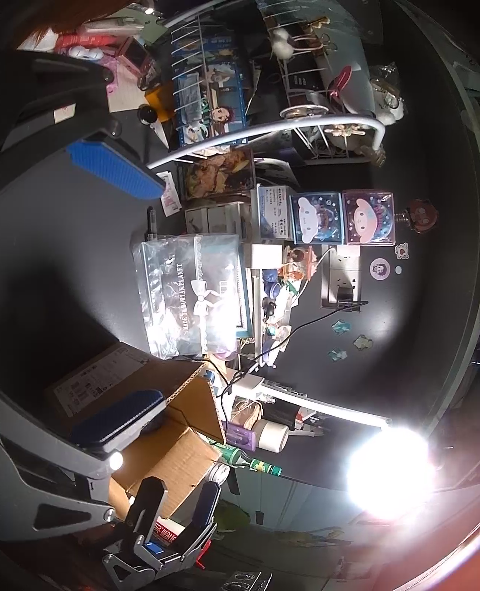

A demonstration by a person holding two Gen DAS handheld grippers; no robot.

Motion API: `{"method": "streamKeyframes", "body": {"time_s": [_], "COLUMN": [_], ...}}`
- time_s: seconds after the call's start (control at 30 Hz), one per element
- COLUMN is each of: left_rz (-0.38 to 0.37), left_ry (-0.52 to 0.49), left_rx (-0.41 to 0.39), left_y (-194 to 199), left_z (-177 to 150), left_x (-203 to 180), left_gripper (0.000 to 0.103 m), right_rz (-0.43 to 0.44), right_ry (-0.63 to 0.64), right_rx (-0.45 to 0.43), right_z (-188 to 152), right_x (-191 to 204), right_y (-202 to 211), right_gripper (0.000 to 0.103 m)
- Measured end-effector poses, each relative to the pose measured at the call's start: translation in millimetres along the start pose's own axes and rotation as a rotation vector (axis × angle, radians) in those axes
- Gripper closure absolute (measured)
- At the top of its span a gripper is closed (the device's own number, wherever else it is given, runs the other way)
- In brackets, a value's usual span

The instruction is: Organize objects

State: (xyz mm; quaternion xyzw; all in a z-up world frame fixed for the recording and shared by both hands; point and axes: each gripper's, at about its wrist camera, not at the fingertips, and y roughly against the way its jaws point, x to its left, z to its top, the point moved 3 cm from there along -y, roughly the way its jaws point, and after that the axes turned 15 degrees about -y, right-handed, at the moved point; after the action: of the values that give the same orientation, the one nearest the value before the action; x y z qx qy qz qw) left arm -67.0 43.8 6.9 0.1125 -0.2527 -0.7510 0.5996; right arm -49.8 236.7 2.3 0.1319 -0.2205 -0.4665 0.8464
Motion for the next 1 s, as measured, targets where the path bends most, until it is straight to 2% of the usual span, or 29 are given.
{"method": "streamKeyframes", "body": {"time_s": [1.0], "left_rz": [-0.006], "left_ry": [0.002], "left_rx": [0.004], "left_y": [-1.6], "left_z": [-4.0], "left_x": [2.5], "left_gripper": [0.001], "right_rz": [-0.018], "right_ry": [-0.007], "right_rx": [0.016], "right_z": [-5.1], "right_x": [5.4], "right_y": [-1.7], "right_gripper": [0.0]}}
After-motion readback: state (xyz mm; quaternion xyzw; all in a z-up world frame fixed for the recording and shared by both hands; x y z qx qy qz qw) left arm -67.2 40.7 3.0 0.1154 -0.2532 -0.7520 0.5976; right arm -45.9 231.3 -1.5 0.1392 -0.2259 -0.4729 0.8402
